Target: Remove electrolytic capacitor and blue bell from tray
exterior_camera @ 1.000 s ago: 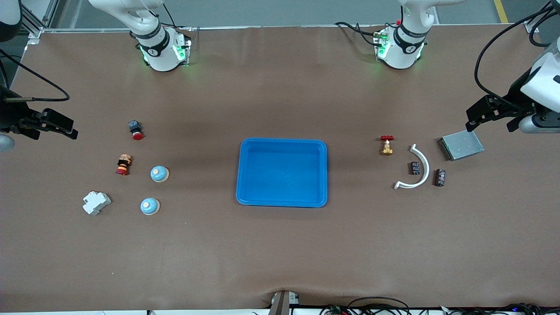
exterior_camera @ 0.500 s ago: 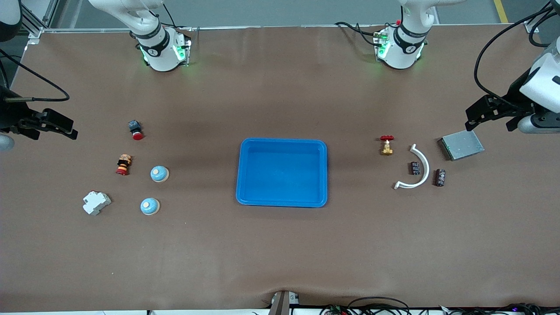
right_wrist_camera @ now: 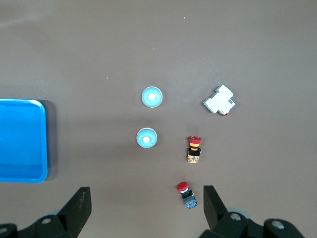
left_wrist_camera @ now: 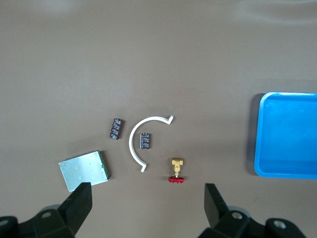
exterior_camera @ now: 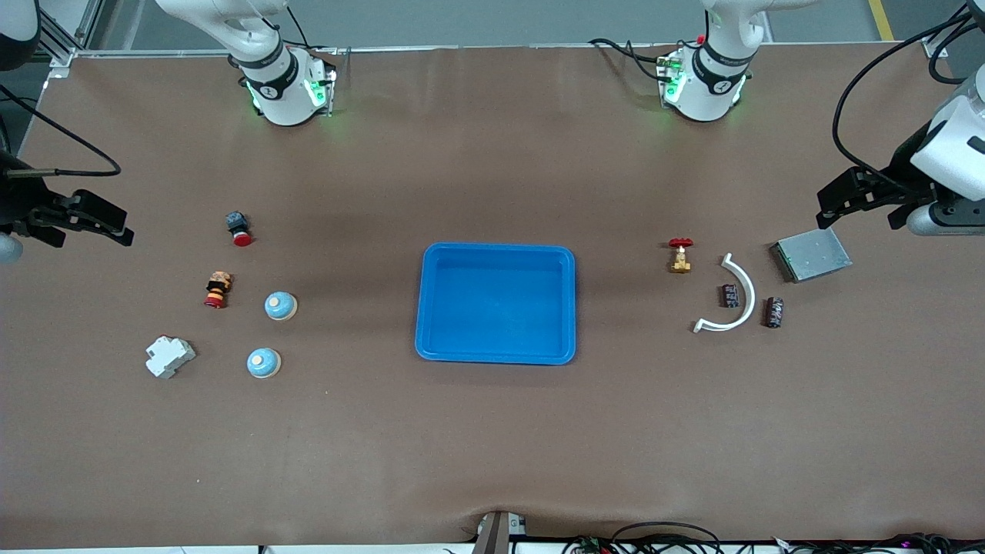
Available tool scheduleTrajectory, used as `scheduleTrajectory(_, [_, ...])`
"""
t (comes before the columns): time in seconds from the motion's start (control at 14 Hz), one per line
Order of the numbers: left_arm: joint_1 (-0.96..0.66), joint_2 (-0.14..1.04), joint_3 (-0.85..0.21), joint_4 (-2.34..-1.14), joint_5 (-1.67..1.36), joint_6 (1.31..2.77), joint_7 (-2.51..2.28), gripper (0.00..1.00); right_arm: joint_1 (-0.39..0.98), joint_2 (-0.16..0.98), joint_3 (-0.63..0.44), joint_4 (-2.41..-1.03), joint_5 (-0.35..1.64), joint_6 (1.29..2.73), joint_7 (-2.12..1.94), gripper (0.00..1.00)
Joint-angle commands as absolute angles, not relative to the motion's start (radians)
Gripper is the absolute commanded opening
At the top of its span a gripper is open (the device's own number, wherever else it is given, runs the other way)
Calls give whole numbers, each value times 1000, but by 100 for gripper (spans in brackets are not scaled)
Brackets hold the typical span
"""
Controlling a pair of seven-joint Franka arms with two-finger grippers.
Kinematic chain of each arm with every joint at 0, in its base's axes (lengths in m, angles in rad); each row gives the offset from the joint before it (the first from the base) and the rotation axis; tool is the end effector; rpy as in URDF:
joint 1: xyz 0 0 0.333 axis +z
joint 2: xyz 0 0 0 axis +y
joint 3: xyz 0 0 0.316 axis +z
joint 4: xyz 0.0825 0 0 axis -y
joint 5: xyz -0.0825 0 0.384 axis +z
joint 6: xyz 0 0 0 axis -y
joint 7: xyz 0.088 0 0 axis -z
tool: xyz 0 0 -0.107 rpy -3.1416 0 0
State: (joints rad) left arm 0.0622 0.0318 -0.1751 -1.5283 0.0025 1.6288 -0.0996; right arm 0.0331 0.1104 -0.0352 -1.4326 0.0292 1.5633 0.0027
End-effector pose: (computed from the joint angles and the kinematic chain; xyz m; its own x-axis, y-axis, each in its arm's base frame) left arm 0.5672 -0.0623 0.6324 0.9976 -0.0127 0.0685 -0.0134 -0.9999 0.0099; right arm 0.5885 0.0032 0.6260 0.9998 -0.0043 0.0203 -0.0038 -0.9997 -0.0254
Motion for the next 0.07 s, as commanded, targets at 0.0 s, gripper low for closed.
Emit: scheduleTrajectory(0.0, [64, 37, -175, -1514, -12, 1614, -87, 100, 35, 80, -34, -1463, 14, 1574, -6, 100])
